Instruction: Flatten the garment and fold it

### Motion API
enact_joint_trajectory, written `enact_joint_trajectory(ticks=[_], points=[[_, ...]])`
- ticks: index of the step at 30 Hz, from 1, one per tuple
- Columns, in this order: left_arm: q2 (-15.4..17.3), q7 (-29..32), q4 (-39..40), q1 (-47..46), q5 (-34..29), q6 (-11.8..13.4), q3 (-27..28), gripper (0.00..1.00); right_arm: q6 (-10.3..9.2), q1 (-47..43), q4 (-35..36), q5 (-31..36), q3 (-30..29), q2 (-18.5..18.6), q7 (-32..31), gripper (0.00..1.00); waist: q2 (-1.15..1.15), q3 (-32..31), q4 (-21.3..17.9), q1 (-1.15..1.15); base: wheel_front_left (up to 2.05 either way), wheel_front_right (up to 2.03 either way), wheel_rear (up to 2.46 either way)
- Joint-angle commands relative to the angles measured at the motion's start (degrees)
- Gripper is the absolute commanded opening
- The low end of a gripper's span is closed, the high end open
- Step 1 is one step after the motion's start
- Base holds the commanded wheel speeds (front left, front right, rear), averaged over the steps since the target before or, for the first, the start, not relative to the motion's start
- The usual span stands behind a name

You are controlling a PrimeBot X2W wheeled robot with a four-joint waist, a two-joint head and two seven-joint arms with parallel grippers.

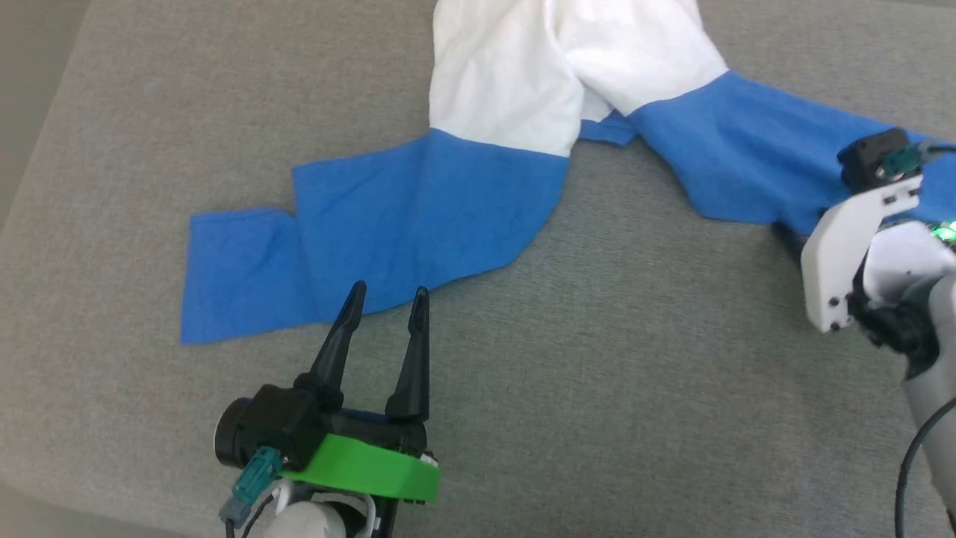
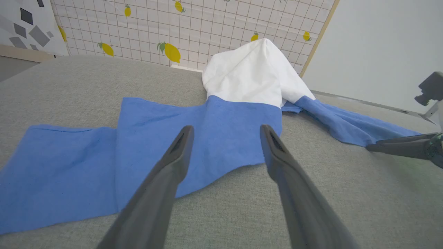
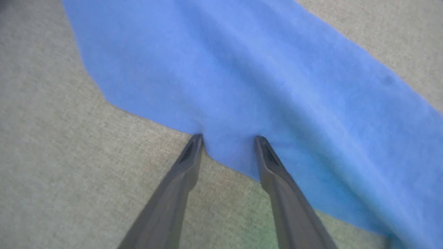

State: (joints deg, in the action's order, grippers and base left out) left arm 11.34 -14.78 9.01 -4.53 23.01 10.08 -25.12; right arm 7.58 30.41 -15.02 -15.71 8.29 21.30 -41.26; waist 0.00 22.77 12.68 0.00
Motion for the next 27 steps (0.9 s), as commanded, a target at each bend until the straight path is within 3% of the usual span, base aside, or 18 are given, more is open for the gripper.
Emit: enact_joint_trajectory(ticks=[1, 7, 16, 22, 27], points=[[-0.3, -0.2, -0.3, -0.7, -0.7, -0.3, 0.3, 1.00, -0.09, -0.1, -2.2, -0.1, -0.2, -0.4, -0.8, 0.00, 0.00, 0.4, 0.4, 0.00, 0.00, 0.00, 0.00], [-0.7, -0.2, -0.7, -0.2, -1.4, -0.7, 1.3, 1.00, -0.09, 0.3, -1.9, -0.6, -7.2, -1.4, 2.5, 0.00, 0.00, -1.3, -1.6, 0.00, 0.00, 0.00, 0.00], [-1.8, -0.2, -1.6, 1.5, -1.4, -1.7, 1.6, 1.00, -0.09, -2.8, 7.1, 1.8, -29.0, 7.0, -0.7, 0.00, 0.00, -4.9, -3.8, 0.00, 0.00, 0.00, 0.00], [-1.9, -0.2, -1.8, 2.5, -1.3, -2.4, 1.5, 1.00, -0.09, -5.9, 11.9, 5.8, -42.8, 10.1, -4.3, 0.00, 0.00, -5.6, -2.9, 0.00, 0.00, 0.00, 0.00], [-1.7, -0.2, -2.4, 3.2, -0.9, -2.7, 1.4, 1.00, -0.09, -13.2, 10.8, 8.3, -47.6, 8.1, -5.6, 0.00, 0.00, -6.3, -1.9, 0.00, 0.00, 0.00, 0.00]])
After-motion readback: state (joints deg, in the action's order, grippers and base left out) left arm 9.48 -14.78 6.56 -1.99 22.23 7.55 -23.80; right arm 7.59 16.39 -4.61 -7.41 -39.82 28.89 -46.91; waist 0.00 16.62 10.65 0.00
